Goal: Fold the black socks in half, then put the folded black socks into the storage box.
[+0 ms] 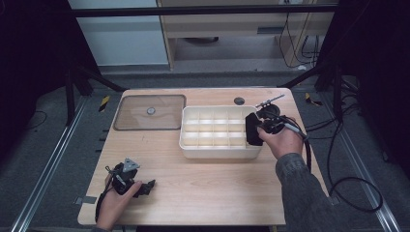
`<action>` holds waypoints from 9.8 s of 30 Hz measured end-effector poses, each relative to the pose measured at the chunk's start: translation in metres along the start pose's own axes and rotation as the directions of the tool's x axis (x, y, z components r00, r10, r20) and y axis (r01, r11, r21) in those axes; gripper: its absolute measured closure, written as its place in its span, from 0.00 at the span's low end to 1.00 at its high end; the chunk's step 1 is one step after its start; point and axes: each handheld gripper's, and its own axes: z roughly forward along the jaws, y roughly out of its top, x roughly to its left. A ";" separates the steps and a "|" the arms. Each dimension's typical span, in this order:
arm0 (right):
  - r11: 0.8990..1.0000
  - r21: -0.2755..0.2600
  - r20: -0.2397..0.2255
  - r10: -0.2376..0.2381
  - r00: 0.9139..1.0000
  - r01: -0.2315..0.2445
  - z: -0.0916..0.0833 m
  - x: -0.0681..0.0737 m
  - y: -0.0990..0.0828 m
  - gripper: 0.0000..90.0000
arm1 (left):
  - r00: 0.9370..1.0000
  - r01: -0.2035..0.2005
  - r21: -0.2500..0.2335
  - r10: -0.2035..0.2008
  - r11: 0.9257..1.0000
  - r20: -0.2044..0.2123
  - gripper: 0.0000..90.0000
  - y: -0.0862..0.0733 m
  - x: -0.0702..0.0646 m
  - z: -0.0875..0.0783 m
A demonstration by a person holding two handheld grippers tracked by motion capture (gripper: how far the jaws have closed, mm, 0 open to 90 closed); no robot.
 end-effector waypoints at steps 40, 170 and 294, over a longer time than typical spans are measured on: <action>0.990 0.130 0.032 -0.059 0.998 0.055 0.034 0.011 -0.001 0.89 | 1.000 0.000 0.000 0.000 1.000 0.001 0.00 0.000 -0.001 0.000; 0.983 0.152 -0.039 -0.099 0.994 0.104 0.029 0.004 0.021 1.00 | 1.000 -0.014 0.004 0.014 1.000 0.008 0.00 0.002 -0.002 0.001; 0.938 0.345 -0.104 -0.003 0.995 0.038 0.088 0.003 -0.010 1.00 | 1.000 -0.024 0.010 0.024 1.000 0.016 0.00 0.002 -0.005 0.001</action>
